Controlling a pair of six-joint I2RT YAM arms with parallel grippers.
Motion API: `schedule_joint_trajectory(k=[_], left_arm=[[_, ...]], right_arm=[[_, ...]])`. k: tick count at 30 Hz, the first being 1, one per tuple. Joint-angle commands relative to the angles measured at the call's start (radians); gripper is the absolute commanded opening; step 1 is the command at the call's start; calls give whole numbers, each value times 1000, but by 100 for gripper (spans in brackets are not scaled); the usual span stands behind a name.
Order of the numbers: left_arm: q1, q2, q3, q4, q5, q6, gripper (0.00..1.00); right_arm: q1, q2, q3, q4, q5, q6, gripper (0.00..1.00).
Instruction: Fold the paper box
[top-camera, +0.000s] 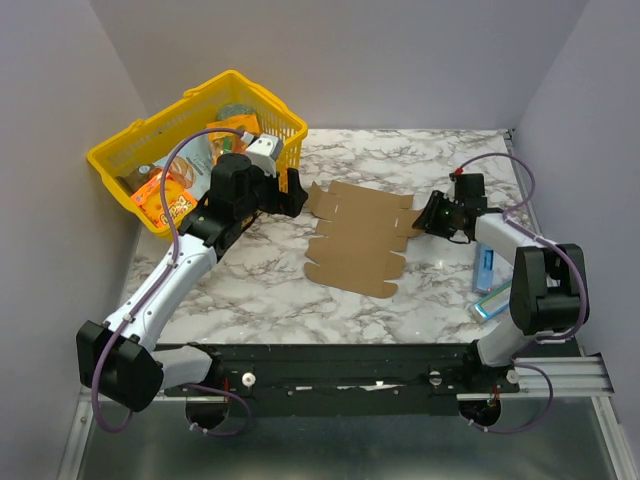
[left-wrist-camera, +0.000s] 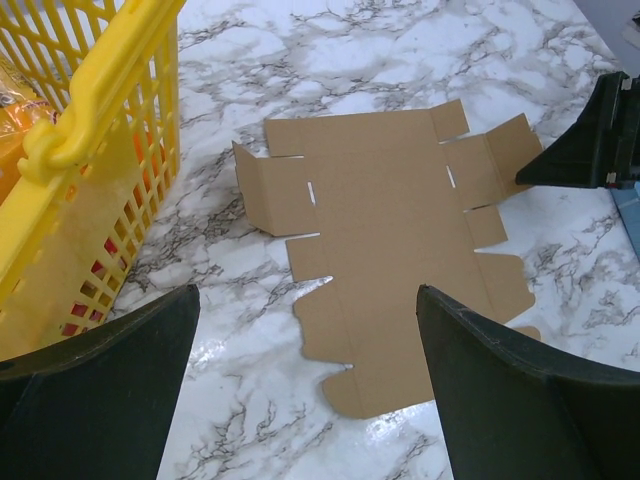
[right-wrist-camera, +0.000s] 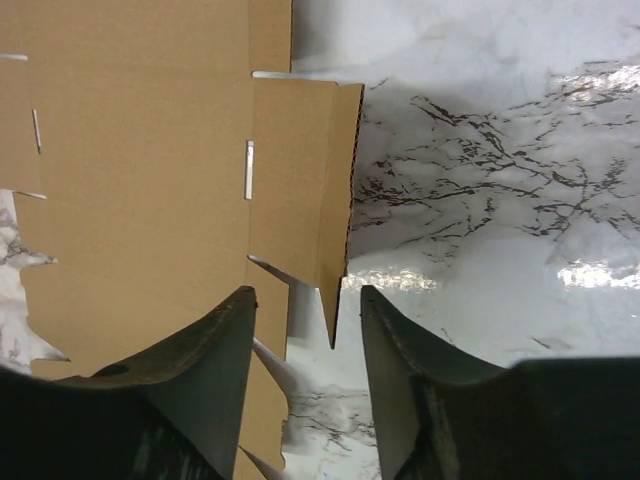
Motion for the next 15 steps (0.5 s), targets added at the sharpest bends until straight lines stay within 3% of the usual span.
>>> schedule_joint_trajectory(k=[1, 2, 8, 15], left_arm=[[2, 2, -2, 27, 56, -14, 99], [2, 4, -2, 25, 58, -12, 99], [2, 10, -3, 42, 108, -11, 99], [12, 43, 6, 51, 246, -35, 99]], right_arm=[[-4, 30, 30, 47, -51, -10, 44], [-4, 30, 27, 53, -57, -10, 37], [-4, 24, 21, 99, -48, -90, 17], [-4, -70, -19, 143, -98, -139, 0]])
